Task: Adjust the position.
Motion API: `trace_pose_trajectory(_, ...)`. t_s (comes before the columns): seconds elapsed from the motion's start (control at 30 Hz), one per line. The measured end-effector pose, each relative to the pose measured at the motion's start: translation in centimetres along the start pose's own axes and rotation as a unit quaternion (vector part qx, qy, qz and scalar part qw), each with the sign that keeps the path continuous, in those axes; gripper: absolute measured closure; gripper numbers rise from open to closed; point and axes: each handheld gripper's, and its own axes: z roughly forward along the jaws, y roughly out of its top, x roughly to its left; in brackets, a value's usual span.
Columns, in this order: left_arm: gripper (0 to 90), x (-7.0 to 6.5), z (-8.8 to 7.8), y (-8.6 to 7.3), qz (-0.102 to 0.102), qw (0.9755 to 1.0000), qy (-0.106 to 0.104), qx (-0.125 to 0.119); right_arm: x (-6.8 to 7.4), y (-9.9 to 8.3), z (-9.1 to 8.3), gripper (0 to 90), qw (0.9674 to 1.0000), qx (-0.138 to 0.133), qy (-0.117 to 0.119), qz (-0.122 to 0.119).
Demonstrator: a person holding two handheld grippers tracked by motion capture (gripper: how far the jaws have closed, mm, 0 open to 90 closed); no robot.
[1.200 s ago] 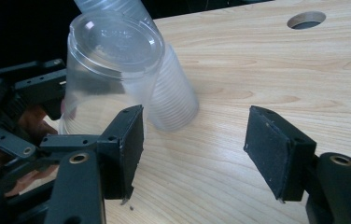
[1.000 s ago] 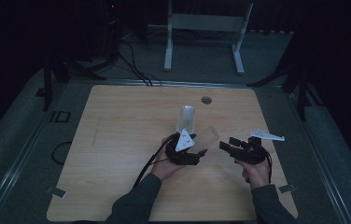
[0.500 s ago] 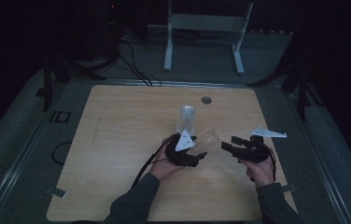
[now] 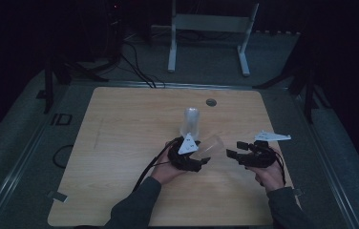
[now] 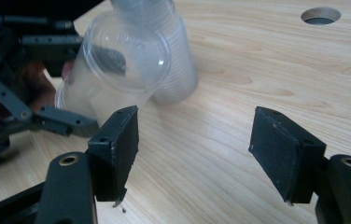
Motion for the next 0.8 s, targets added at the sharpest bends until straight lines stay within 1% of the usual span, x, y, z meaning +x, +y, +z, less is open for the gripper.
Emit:
trace_pose_trajectory(0.13,30.6,0.16,-0.20,-0.06,0.002,1.0000,-0.001,0.003,0.11,0.10,0.01,32.2,0.9999,0.005,-0.002,-0.010)
trace_pose_trajectory(0.4,30.6,0.31,-0.61,-0.14,0.005,1.0000,-0.005,0.005,0.00,0.43,-0.34,32.4,0.9997,0.012,-0.008,-0.019)
trace_pose_trajectory(0.5,30.6,0.39,-0.75,-0.20,0.009,0.9999,-0.006,0.009,-0.06,0.49,-0.46,32.9,0.9994,0.019,-0.014,-0.025)
trace_pose_trajectory(0.63,30.6,0.46,-0.82,-0.34,0.007,0.9999,-0.007,0.011,-0.12,0.62,-0.66,33.9,0.9991,0.025,-0.018,-0.030)
trace_pose_trajectory(0.8,30.6,0.42,-0.85,-0.50,0.012,0.9998,-0.009,0.016,0.01,0.78,-0.66,34.6,0.9982,0.037,-0.021,-0.041)
